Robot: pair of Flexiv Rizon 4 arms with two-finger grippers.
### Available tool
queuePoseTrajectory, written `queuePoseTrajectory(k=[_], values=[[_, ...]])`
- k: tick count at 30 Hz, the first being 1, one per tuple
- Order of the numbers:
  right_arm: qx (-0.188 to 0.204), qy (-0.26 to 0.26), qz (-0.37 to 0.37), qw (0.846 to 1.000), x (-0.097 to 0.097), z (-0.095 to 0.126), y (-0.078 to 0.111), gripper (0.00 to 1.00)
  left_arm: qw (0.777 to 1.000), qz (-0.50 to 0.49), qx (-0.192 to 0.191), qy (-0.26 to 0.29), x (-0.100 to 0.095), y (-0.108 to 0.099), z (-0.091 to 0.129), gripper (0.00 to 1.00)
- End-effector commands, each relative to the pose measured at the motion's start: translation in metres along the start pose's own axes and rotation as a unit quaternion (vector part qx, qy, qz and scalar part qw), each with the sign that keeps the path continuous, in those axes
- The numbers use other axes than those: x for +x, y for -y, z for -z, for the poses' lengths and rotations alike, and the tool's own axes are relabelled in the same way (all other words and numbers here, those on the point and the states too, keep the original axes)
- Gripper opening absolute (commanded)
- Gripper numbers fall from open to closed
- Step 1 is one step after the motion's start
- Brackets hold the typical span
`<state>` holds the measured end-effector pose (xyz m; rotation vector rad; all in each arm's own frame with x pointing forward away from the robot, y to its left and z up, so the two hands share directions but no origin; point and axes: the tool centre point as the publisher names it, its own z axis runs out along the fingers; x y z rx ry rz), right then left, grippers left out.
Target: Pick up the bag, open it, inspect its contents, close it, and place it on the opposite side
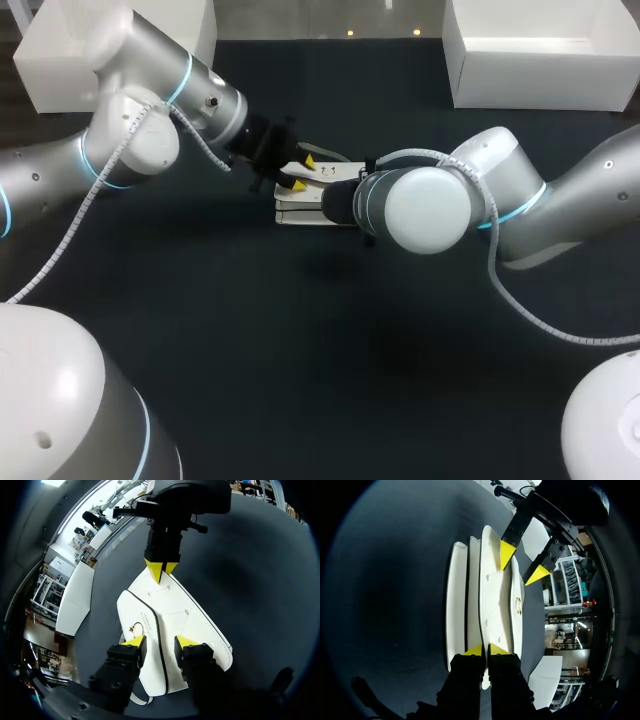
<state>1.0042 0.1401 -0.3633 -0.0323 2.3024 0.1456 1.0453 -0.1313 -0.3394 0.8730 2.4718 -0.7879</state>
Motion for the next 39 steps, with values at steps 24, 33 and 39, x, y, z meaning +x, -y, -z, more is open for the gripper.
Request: queuePoseTrajectory(k=[24, 33, 39], values=[[-0.001, 0.003, -0.001, 1.0, 0.002, -0.001, 0.0, 0.0, 0.999, 0.027, -0.011, 0.028, -0.015, -0.013, -0.011, 0.0], [-0.001, 0.003, -0.001, 1.0, 0.002, -0.001, 0.0, 0.0, 0.995, 0.098, 0.027, -0.007, -0.041, -0.021, 0.007, 0.0], [-0.001, 0.003, -0.001, 1.0, 0.002, -0.001, 0.0, 0.0, 0.991, 0.127, 0.04, -0.031, -0.058, -0.029, 0.014, 0.0]])
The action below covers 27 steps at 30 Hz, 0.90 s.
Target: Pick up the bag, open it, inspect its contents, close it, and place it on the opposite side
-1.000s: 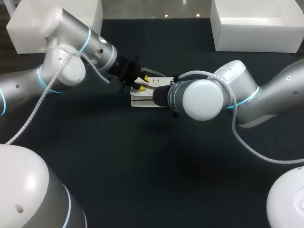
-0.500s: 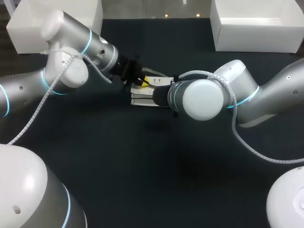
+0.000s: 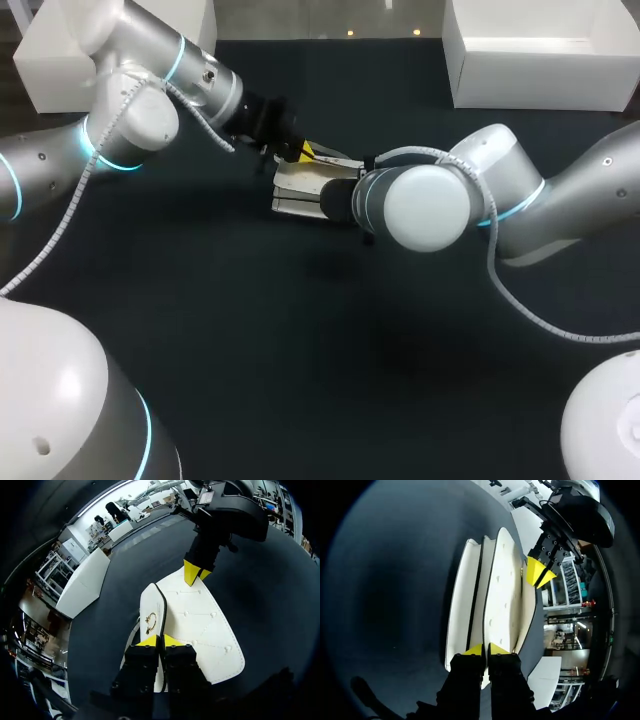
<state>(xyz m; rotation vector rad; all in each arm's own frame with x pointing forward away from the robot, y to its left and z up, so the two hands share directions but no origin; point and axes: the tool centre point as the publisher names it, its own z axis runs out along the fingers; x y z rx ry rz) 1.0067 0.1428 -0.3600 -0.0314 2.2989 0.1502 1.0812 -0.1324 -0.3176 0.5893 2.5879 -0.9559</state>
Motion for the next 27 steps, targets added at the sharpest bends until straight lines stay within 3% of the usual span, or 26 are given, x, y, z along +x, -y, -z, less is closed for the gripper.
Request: queuePoseTrajectory(k=[1, 13, 18, 19, 21, 22, 23, 27], values=[[0.0, 0.002, 0.0, 1.0, 0.006, -0.001, 0.003, 0.0, 0.999, 0.013, 0.005, -0.041, -0.024, -0.009, 0.005, 0.0], [0.0, 0.002, 0.0, 1.0, 0.006, -0.001, 0.003, 0.0, 0.996, 0.057, 0.02, -0.062, -0.028, -0.017, 0.001, 0.0], [0.0, 0.002, 0.0, 1.0, 0.006, -0.001, 0.003, 0.0, 0.998, 0.03, -0.006, -0.052, -0.022, -0.011, -0.001, 0.0], [0.0, 0.002, 0.0, 1.0, 0.006, -0.001, 0.003, 0.0, 0.998, 0.026, -0.003, -0.052, -0.02, -0.01, -0.001, 0.07], [0.0, 0.002, 0.0, 1.0, 0.006, -0.001, 0.003, 0.0, 0.999, 0.017, -0.019, -0.041, -0.016, -0.008, -0.004, 0.41], [0.0, 0.002, 0.0, 1.0, 0.006, -0.001, 0.003, 0.0, 0.999, 0.016, -0.015, -0.04, -0.014, -0.008, -0.004, 0.48], [0.0, 0.002, 0.0, 1.0, 0.006, -0.001, 0.003, 0.0, 0.999, 0.017, -0.023, -0.032, -0.011, -0.008, -0.005, 0.64], [0.0, 0.002, 0.0, 1.0, 0.006, -0.001, 0.003, 0.0, 0.999, 0.022, -0.032, -0.014, -0.008, -0.01, -0.009, 0.7]])
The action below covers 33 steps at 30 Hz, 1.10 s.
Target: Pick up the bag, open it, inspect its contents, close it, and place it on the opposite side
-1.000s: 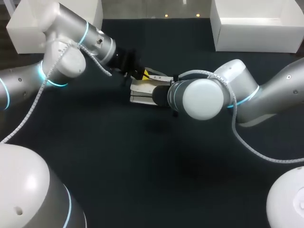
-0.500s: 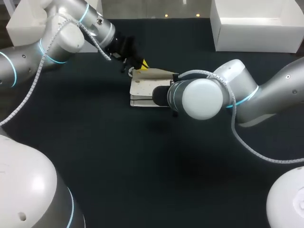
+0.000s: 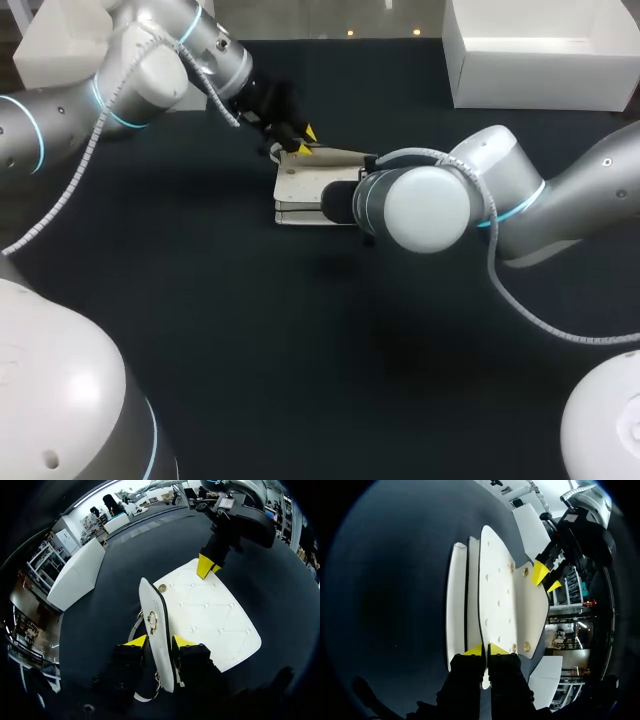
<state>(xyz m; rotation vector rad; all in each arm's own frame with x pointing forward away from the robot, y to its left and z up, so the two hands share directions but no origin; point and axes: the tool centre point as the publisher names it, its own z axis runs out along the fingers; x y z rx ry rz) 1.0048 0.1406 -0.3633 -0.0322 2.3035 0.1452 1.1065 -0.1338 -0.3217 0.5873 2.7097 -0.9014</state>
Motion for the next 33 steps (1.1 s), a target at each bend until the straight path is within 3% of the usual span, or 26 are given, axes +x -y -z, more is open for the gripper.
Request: queuePoseTrajectory(k=[1, 12, 23, 29, 33], values=[[-0.001, 0.004, -0.001, 1.0, 0.002, -0.001, 0.0, 0.0, 0.999, 0.009, -0.008, 0.038, 0.013, 0.003, -0.004, 0.7], [-0.001, 0.004, -0.001, 1.0, 0.002, -0.001, 0.0, 0.0, 0.997, 0.061, -0.016, 0.045, -0.008, -0.011, -0.028, 0.54], [-0.001, 0.004, -0.001, 1.0, 0.002, -0.001, 0.0, 0.0, 0.995, 0.094, -0.016, 0.03, -0.021, -0.026, -0.045, 0.49], [-0.001, 0.004, -0.001, 1.0, 0.002, -0.001, 0.0, 0.0, 0.994, 0.107, -0.016, 0.026, -0.02, -0.031, -0.049, 0.37], [-0.001, 0.004, -0.001, 1.0, 0.002, -0.001, 0.0, 0.0, 0.993, 0.115, -0.011, 0.025, -0.02, -0.035, -0.049, 0.17]])
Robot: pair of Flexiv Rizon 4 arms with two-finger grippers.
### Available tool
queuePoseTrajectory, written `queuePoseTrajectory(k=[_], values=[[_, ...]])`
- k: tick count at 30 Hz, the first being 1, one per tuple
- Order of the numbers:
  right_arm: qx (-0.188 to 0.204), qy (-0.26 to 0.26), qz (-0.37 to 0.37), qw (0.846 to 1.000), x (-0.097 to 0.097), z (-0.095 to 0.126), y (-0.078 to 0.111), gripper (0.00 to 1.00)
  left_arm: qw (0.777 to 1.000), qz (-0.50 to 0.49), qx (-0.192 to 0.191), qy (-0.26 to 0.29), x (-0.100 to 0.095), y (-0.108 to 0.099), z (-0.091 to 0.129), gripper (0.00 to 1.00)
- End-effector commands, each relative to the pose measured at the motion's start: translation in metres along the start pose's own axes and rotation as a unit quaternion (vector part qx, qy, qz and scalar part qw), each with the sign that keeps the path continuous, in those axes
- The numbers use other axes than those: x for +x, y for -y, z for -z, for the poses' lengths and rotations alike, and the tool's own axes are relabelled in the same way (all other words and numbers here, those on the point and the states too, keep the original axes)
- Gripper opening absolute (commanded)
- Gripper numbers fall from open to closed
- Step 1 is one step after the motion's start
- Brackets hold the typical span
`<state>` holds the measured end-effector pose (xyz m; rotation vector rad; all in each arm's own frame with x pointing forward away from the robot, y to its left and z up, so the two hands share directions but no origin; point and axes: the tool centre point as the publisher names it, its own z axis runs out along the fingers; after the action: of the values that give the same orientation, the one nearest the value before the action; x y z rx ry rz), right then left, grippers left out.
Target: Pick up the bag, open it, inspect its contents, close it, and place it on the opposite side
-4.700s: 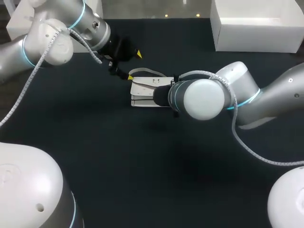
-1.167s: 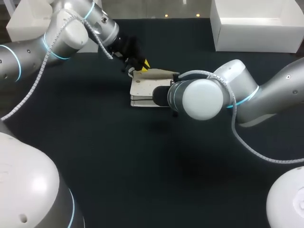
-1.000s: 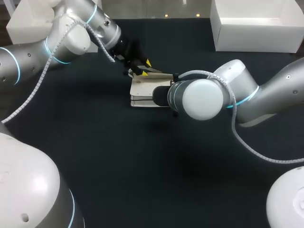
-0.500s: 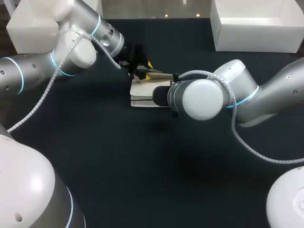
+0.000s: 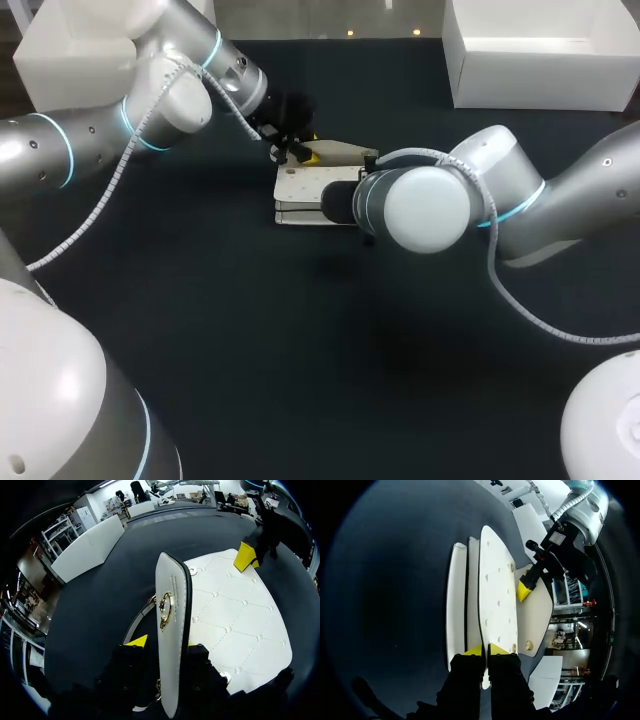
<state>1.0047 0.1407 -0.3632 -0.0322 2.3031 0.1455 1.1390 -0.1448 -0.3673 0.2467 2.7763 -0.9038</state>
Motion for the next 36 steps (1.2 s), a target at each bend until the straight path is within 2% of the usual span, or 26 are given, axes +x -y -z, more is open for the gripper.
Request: queuePoseTrajectory(k=[1, 2, 3, 9, 12, 14, 21, 22, 24, 34, 35, 36], values=[[-0.001, 0.004, -0.001, 1.0, 0.002, -0.001, 0.0, 0.0, 1.0, 0.003, 0.008, -0.003, -0.004, -0.004, -0.004, 0.1], [-0.001, 0.004, -0.001, 1.0, 0.002, -0.001, 0.0, 0.0, 1.0, 0.003, 0.008, -0.002, -0.004, -0.004, -0.004, 0.03], [-0.001, 0.004, -0.001, 1.0, 0.002, -0.001, 0.0, 0.0, 1.0, 0.004, 0.012, -0.004, -0.004, -0.004, -0.003, 0.0], [-0.001, 0.004, -0.001, 1.0, 0.002, -0.001, 0.0, 0.0, 1.0, 0.001, 0.017, -0.008, -0.003, 0.0, -0.001, 0.0], [-0.001, 0.004, -0.001, 1.0, 0.002, -0.001, 0.0, 0.0, 1.0, -0.003, 0.016, -0.009, -0.003, 0.002, -0.001, 0.24], [-0.001, 0.004, -0.001, 1.0, 0.002, -0.001, 0.0, 0.0, 1.0, -0.005, 0.016, -0.007, -0.002, 0.003, 0.0, 0.33], [-0.001, 0.004, -0.001, 1.0, 0.002, -0.001, 0.0, 0.0, 1.0, -0.012, 0.017, -0.004, 0.0, 0.008, 0.003, 0.25], [-0.001, 0.004, -0.001, 1.0, 0.002, -0.001, 0.0, 0.0, 1.0, -0.012, 0.016, -0.003, 0.0, 0.008, 0.002, 0.2], [-0.001, 0.004, -0.001, 1.0, 0.002, -0.001, 0.0, 0.0, 1.0, -0.011, 0.015, -0.003, -0.001, 0.008, 0.001, 0.0], [0.004, 0.002, 0.003, 1.0, 0.002, 0.001, 0.0, 0.0, 1.0, 0.006, 0.014, -0.003, -0.004, 0.004, 0.003, 0.0], [0.005, 0.001, 0.002, 1.0, 0.001, 0.001, -0.001, 0.04, 1.0, 0.009, 0.014, -0.003, -0.004, 0.004, 0.004, 0.0], [0.004, -0.004, 0.002, 1.0, 0.0, 0.003, -0.001, 0.34, 1.0, 0.011, 0.017, -0.004, -0.005, 0.005, 0.006, 0.0]])
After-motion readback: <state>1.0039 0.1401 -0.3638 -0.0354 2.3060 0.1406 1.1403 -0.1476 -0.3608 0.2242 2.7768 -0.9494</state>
